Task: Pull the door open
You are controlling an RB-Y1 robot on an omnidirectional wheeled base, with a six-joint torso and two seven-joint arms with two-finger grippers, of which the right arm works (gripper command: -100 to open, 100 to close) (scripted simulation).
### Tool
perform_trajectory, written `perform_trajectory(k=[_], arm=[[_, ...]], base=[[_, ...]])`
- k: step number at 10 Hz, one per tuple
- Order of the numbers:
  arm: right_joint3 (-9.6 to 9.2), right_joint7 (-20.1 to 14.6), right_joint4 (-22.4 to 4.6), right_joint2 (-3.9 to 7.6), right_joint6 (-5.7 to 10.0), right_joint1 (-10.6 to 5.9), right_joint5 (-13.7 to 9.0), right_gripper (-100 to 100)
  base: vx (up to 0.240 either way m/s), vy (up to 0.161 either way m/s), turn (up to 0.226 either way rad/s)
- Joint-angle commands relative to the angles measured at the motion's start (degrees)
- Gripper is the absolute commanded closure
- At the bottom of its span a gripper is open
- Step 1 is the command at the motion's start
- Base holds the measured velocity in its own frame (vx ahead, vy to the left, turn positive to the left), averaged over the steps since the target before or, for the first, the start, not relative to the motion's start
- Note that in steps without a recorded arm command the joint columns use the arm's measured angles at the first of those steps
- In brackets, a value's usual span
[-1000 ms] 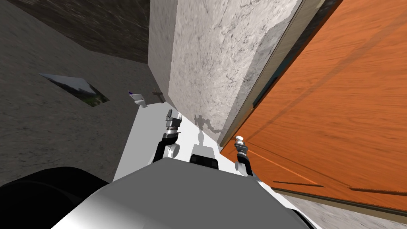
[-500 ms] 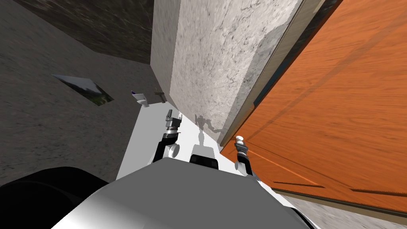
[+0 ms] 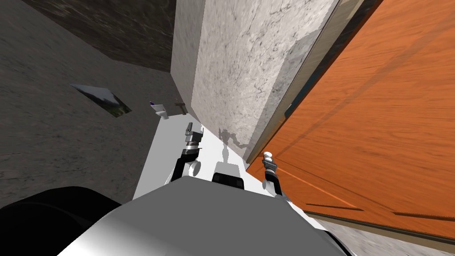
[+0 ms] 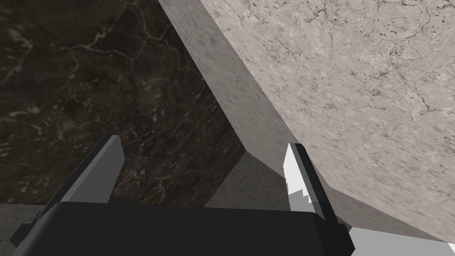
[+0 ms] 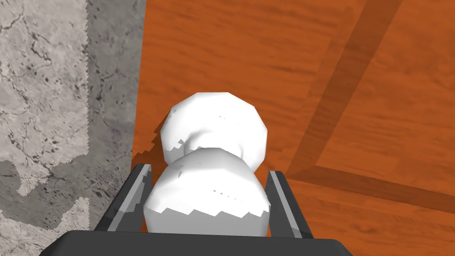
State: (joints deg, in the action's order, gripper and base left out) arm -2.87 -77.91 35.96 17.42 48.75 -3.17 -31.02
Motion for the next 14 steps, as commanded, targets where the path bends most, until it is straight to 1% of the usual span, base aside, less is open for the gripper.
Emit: perform_trajectory(k=[1, 2, 5, 6, 7, 8, 11, 14], arm=[[-0.04, -2.9, -0.1, -0.07, 0.00, -0.10, -0.4, 100], [-0.08, -4.4, -0.2, -0.08, -0.02, -0.19, -0.6, 100], [-0.13, -7.0, -0.3, -0.09, -0.04, -0.33, -0.9, 100], [-0.16, -8.7, -0.4, -0.10, -0.06, -0.42, -1.0, 100], [-0.15, -7.5, -0.3, -0.03, -0.09, -0.40, -0.9, 100], [-1.05, -8.7, 0.0, 0.41, 0.05, -0.10, -0.5, 100], [-2.76, -10.6, 0.6, 1.21, 0.34, 0.52, 0.4, 100], [-5.36, -13.4, 1.4, 2.42, 0.77, 1.46, 1.7, 100]], base=[[-0.031, -0.006, 0.038], [-0.038, -0.008, 0.037], [-0.025, -0.004, 0.019], [-0.024, -0.001, 0.024], [-0.009, -0.001, 0.009], [-0.112, -0.006, 0.076], [-0.233, -0.013, 0.088], [-0.272, -0.018, 0.101]])
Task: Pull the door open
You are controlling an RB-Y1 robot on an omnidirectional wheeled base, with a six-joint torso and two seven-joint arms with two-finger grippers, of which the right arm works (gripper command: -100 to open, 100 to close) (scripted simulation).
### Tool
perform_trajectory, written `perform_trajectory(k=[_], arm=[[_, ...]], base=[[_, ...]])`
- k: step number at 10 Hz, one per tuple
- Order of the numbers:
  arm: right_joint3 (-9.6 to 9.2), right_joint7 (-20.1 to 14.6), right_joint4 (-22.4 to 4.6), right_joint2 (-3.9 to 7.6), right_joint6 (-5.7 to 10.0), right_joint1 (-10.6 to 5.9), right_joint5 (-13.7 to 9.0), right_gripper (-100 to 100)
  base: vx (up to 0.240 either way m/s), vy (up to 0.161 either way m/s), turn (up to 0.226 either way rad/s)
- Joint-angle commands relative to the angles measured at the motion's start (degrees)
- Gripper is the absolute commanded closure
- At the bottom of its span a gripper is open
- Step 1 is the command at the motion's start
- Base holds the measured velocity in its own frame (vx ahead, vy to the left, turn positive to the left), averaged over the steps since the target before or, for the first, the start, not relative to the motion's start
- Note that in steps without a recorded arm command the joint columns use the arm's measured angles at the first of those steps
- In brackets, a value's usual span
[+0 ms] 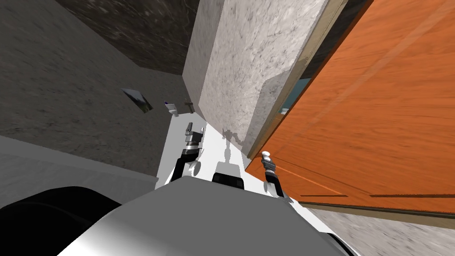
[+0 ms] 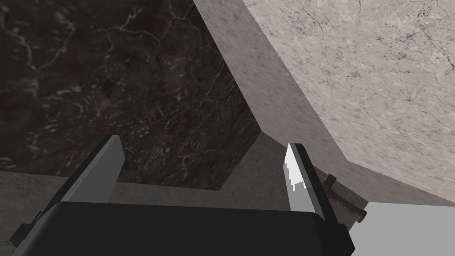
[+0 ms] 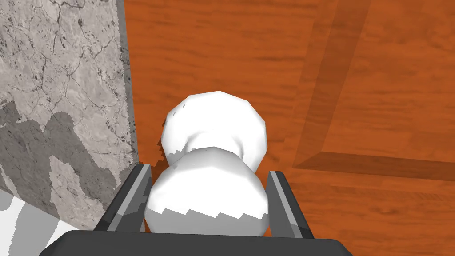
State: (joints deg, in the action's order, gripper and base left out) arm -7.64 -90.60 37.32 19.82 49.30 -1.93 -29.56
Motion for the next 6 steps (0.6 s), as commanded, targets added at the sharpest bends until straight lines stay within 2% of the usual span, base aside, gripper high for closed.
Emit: perform_trajectory(k=[1, 2, 3, 6], arm=[[-1.24, -1.4, 0.3, 0.33, 0.33, 0.45, 0.6, 100], [-0.75, -0.9, 0.0, 0.32, 0.33, 0.20, 0.4, 100], [-2.19, -2.3, 0.2, 0.96, 0.87, 0.90, 1.1, 100], [-4.84, -4.9, 1.0, 2.61, 2.10, 1.99, 2.5, 100]], base=[[-0.267, -0.011, 0.080], [-0.118, -0.006, 0.017], [-0.188, -0.016, 0.076], [-0.245, -0.050, 0.085]])
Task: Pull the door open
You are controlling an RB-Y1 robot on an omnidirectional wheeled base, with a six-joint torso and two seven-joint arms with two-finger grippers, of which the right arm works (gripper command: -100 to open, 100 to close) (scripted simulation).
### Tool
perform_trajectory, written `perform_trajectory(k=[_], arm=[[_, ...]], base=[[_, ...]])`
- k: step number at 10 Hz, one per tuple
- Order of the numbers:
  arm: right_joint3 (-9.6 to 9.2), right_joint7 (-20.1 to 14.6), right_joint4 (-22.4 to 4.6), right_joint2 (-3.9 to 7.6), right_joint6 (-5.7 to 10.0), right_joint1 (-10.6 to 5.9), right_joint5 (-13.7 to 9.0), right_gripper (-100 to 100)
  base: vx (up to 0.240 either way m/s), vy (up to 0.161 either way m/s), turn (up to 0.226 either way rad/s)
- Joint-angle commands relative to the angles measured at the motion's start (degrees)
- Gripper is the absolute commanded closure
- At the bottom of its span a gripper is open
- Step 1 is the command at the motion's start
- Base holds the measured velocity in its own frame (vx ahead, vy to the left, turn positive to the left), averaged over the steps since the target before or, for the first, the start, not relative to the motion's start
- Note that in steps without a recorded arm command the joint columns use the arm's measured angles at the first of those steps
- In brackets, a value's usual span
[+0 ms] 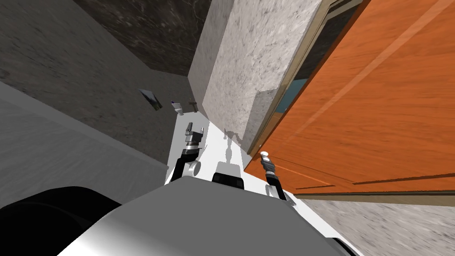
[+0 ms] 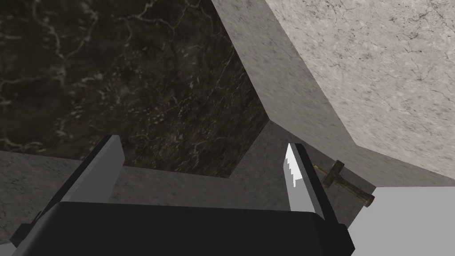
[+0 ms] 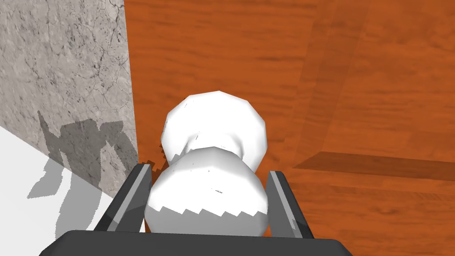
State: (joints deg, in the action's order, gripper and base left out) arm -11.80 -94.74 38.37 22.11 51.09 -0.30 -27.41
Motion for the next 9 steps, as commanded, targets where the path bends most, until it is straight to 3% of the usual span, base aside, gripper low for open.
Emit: perform_trajectory(k=[1, 3, 4, 9], arm=[[-1.85, -1.9, 0.4, 1.05, 0.85, 0.84, 0.9, 100], [-3.38, -3.4, 0.8, 2.01, 1.56, 1.46, 1.7, 100], [-2.81, -2.6, 1.2, 1.70, 1.02, 1.36, 1.4, 100], [-5.53, -6.4, 1.6, 4.16, 4.27, 3.85, 3.6, 100]], base=[[-0.258, -0.054, 0.093], [-0.266, -0.055, 0.069], [-0.124, -0.018, 0.018], [-0.187, -0.048, 0.112]])
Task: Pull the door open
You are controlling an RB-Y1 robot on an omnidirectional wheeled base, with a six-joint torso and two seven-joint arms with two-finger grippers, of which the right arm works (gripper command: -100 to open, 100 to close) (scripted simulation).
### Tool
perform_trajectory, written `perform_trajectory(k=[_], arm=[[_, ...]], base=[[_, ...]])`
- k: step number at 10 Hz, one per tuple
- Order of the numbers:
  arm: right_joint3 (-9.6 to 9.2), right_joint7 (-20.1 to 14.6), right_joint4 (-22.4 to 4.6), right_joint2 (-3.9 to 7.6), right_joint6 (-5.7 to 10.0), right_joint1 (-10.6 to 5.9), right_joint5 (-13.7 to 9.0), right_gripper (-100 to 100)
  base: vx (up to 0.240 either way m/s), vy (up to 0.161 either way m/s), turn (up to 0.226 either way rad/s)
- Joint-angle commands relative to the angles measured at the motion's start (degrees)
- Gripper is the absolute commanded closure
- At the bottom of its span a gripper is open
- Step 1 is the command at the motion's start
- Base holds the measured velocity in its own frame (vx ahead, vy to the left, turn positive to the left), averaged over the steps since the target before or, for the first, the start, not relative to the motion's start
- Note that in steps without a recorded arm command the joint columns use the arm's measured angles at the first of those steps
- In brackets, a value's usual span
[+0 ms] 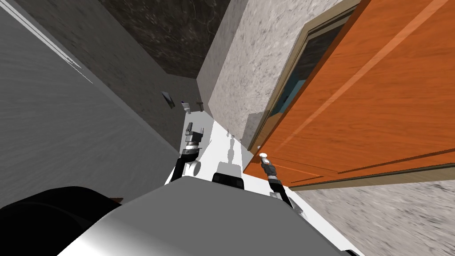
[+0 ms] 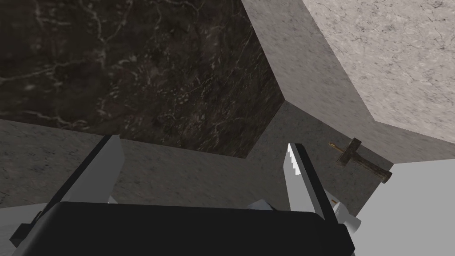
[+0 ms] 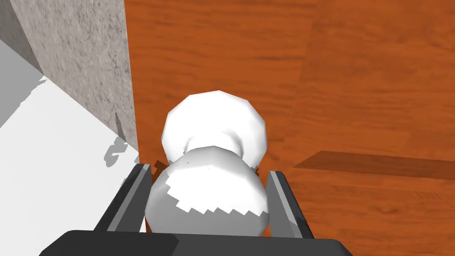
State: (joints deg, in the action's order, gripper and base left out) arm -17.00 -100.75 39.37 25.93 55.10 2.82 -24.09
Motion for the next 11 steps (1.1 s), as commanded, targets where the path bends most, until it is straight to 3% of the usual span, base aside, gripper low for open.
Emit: perform_trajectory(k=[1, 4, 5, 6, 11], arm=[[-0.80, -1.1, 0.7, 0.85, 0.89, 1.19, 0.7, 100], [-2.01, -2.8, 1.0, 2.11, 2.47, 2.32, 1.7, 100], [-1.86, -2.6, 0.0, 1.72, 2.52, 1.46, 1.5, 100], [-2.53, -3.6, -0.5, 2.28, 3.79, 1.95, 2.2, 100], [-3.97, -6.2, -1.8, 3.89, 7.20, 2.90, 3.7, 100]], base=[[-0.196, -0.044, 0.114], [-0.201, -0.063, 0.093], [-0.088, -0.017, 0.017], [-0.144, -0.048, 0.124], [-0.182, -0.067, 0.122]])
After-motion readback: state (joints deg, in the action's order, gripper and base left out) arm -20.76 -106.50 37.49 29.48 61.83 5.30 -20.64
